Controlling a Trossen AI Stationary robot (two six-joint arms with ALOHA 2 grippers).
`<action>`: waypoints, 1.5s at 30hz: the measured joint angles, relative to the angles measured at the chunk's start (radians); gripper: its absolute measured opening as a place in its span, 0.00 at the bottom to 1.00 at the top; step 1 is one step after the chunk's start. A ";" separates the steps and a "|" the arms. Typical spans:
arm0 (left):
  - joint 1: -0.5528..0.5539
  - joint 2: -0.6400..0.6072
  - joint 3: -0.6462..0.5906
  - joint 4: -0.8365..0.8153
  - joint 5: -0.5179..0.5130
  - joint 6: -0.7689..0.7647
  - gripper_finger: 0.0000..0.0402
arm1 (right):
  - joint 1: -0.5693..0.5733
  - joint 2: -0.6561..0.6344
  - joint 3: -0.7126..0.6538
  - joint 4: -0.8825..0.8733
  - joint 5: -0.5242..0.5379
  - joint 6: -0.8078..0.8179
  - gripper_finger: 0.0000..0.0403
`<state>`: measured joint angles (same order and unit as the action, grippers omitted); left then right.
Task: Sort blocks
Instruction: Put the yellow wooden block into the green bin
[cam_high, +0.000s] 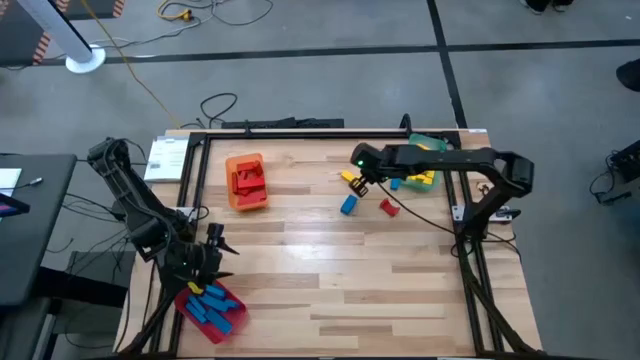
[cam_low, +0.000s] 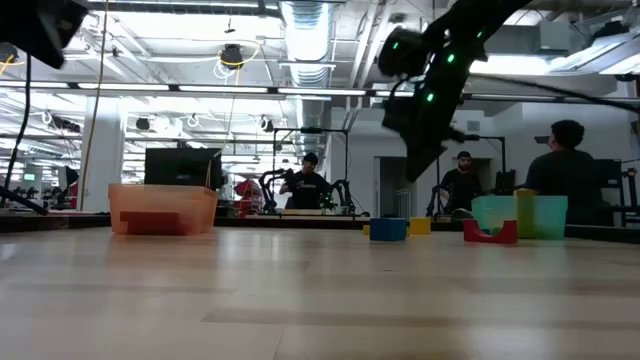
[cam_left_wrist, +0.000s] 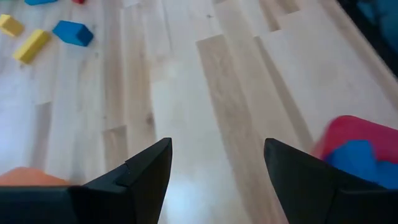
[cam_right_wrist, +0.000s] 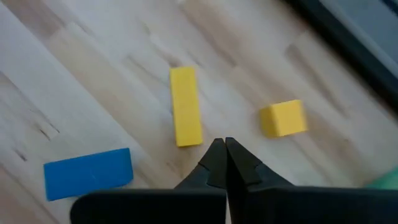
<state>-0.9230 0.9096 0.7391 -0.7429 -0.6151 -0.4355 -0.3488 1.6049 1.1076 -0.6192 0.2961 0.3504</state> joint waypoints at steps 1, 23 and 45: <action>0.015 0.000 0.000 0.000 0.000 0.014 0.62 | 0.000 -0.023 0.000 -0.011 0.005 0.000 0.02; 0.082 0.000 0.000 0.000 0.003 0.017 0.62 | -0.042 0.281 0.001 0.215 -0.109 -0.045 0.70; 0.092 0.000 0.000 0.061 0.003 0.079 0.62 | -0.031 0.190 -0.005 0.117 -0.123 -0.026 0.19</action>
<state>-0.8306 0.9096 0.7391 -0.6822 -0.6121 -0.3561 -0.3794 1.7945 1.1030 -0.5025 0.1729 0.3245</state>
